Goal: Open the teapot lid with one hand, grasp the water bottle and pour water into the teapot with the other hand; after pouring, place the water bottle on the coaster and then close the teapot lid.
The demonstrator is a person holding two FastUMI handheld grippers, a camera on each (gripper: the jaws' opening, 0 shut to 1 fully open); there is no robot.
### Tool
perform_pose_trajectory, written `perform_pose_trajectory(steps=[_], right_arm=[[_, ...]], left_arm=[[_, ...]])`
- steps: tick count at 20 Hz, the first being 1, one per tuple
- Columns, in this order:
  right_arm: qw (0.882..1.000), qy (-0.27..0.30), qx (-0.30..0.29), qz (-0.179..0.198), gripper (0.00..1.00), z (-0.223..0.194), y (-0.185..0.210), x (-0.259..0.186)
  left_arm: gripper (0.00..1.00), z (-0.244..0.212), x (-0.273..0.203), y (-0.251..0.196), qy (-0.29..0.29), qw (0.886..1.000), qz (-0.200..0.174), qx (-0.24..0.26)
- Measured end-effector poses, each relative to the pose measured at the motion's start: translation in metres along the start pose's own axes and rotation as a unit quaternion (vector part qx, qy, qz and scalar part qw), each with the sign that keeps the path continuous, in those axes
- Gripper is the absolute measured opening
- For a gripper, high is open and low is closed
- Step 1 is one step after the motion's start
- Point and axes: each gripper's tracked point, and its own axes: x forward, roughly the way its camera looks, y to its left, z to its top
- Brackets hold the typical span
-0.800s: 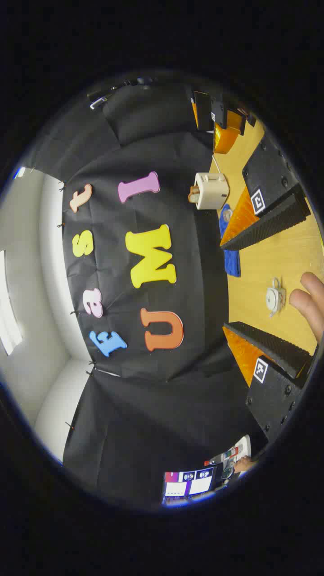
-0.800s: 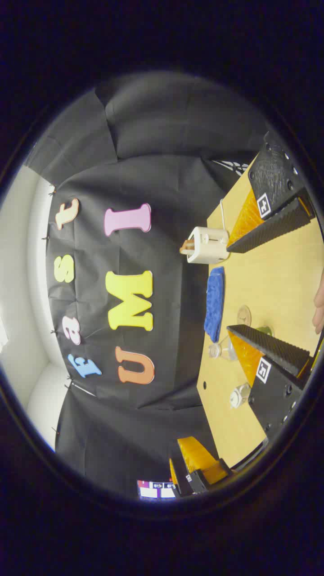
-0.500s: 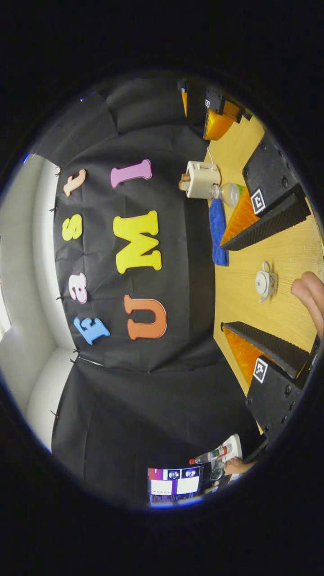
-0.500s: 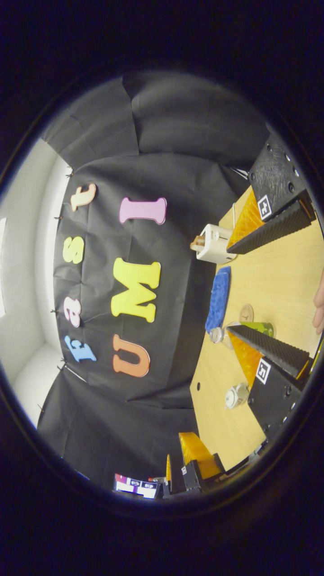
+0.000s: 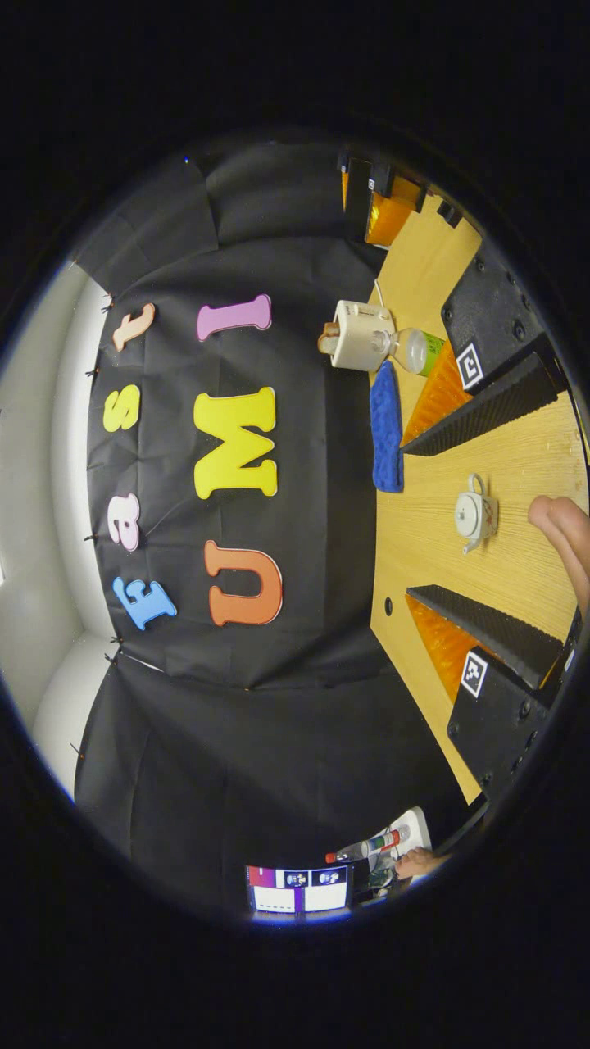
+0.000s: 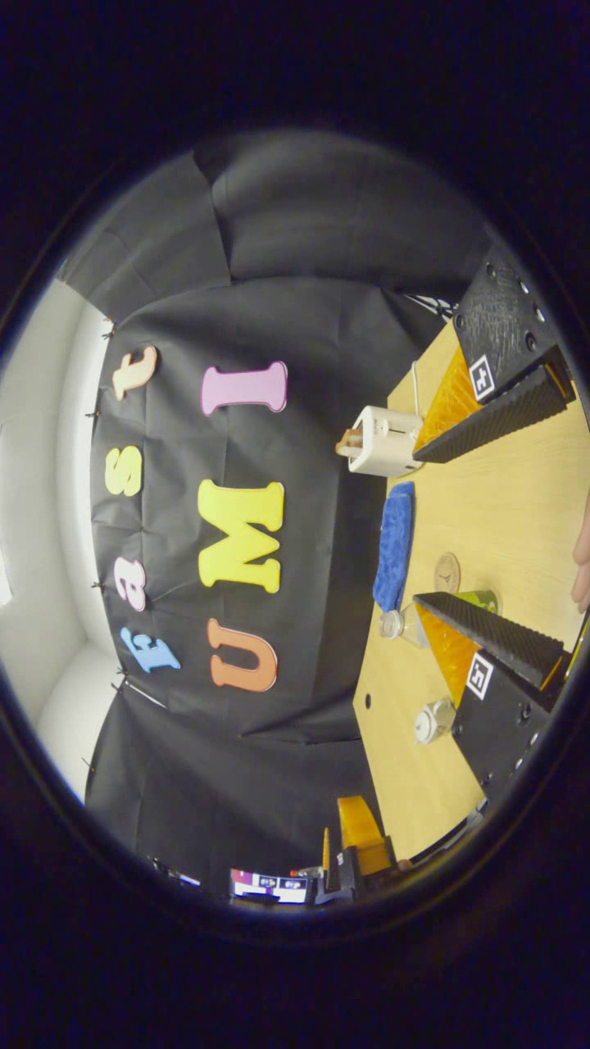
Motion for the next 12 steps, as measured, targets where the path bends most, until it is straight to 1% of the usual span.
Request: perform_pose_trajectory(steps=[1, 2, 3, 4, 5, 7, 8, 9, 10, 11, 12], right_arm=[[1.0, 0.001, -0.001, -0.005, 0.95, -0.001, -0.004, 0.001], [1.0, 0.001, -0.003, -0.009, 0.98, 0.0, -0.006, 0.002], [1.0, 0.002, -0.004, -0.006, 0.95, -0.002, -0.004, 0.004], [1.0, 0.006, -0.002, 0.0, 0.98, -0.004, 0.0, 0.004], [1.0, 0.008, -0.002, 0.003, 0.95, -0.007, 0.001, 0.006], [1.0, 0.016, 0.001, 0.007, 0.95, -0.012, 0.003, 0.009], [1.0, 0.018, -0.001, 0.014, 0.98, -0.014, 0.006, 0.01], [1.0, 0.016, -0.005, 0.014, 0.95, -0.014, 0.007, 0.011], [1.0, 0.013, -0.005, 0.006, 0.92, -0.014, 0.004, 0.013], [1.0, 0.012, -0.004, 0.002, 0.98, -0.017, 0.003, 0.015], [1.0, 0.014, -0.002, 0.004, 0.95, -0.02, 0.006, 0.019]], left_arm=[[0.99, -0.007, 0.001, -0.001, 0.013, 1.0, -0.002, 0.003], [0.99, -0.011, 0.003, 0.0, 0.021, 1.0, 0.003, 0.009], [1.0, -0.012, 0.005, 0.004, 0.022, 1.0, 0.01, 0.015], [1.0, -0.011, 0.006, 0.007, 0.018, 1.0, 0.015, 0.019], [0.99, -0.014, 0.01, 0.005, 0.02, 1.0, 0.014, 0.019], [0.99, -0.018, 0.013, 0.003, 0.021, 1.0, 0.007, 0.011], [0.99, -0.019, 0.016, 0.004, 0.02, 1.0, 0.01, 0.009], [0.99, -0.022, 0.02, 0.007, 0.02, 1.0, 0.013, 0.009], [0.99, -0.026, 0.025, 0.008, 0.023, 1.0, 0.015, 0.011], [0.99, -0.031, 0.029, 0.009, 0.027, 0.999, 0.016, 0.011], [0.99, -0.035, 0.036, 0.009, 0.028, 0.999, 0.017, 0.006]])
